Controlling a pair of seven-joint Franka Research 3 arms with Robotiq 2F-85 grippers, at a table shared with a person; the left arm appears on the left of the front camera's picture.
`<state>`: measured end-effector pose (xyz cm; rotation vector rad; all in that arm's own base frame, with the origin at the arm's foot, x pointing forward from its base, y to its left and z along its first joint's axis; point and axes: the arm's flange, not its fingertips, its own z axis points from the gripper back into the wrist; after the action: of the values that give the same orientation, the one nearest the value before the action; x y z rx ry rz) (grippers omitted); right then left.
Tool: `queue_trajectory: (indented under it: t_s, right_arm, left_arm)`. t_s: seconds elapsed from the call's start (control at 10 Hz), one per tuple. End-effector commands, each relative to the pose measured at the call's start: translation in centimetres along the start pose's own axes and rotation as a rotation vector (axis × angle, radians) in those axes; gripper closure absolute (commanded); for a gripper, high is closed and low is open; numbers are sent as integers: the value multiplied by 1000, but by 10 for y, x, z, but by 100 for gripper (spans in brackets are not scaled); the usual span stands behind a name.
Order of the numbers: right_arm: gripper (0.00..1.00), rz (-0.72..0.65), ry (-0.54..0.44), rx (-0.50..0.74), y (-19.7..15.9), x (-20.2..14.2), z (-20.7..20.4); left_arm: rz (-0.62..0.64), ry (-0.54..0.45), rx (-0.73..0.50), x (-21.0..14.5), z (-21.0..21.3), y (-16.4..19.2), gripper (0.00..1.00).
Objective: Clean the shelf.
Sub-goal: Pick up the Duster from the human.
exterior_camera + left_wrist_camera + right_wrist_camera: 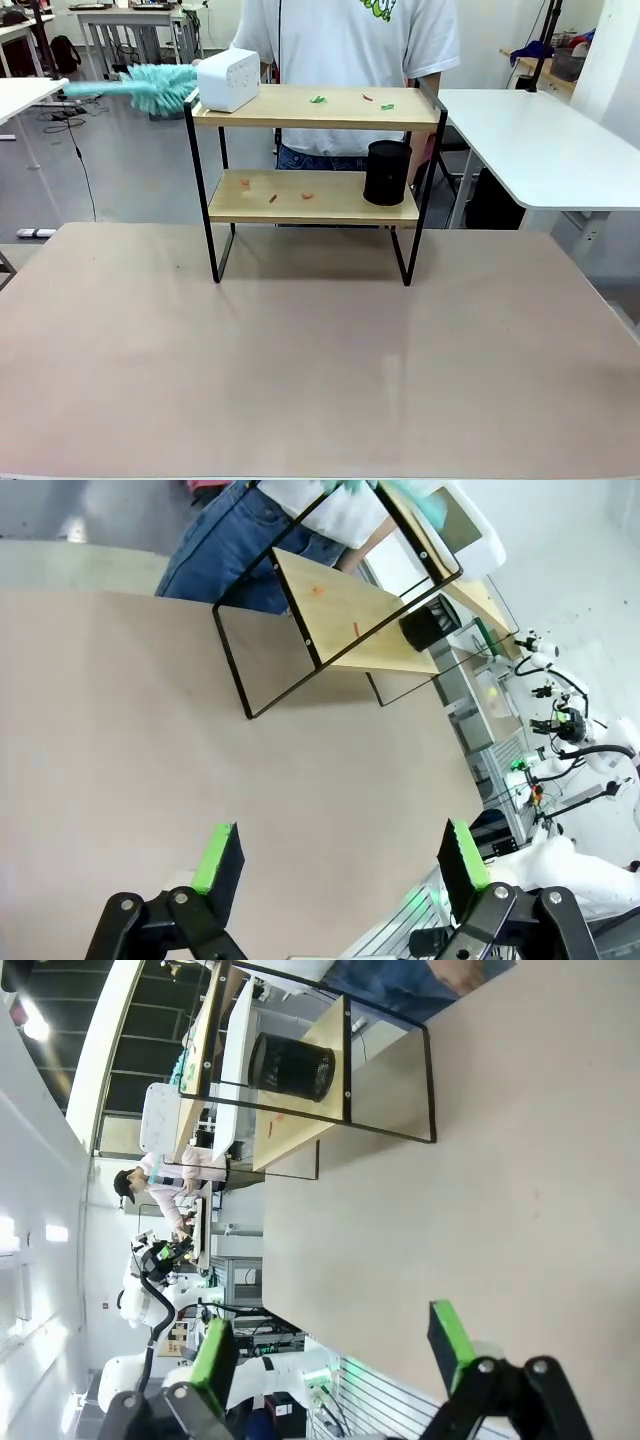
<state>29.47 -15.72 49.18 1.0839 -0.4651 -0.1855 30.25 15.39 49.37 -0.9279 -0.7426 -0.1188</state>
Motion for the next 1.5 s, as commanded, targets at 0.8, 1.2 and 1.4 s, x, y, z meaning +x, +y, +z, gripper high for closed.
queue_trajectory:
  t_s: [0.8,1.2,1.4]
  right_arm:
    - [0,8,-15,19,-5,2,-3]
    - [0,8,-15,19,-5,2,-3]
    - [0,8,-15,19,-5,2,-3]
  left_arm:
    - [322,297,-242,168,-100,-3,0]
    - [384,360,-339,184,-178,-2,0]
    - [411,372,-352,180,-197,3,0]
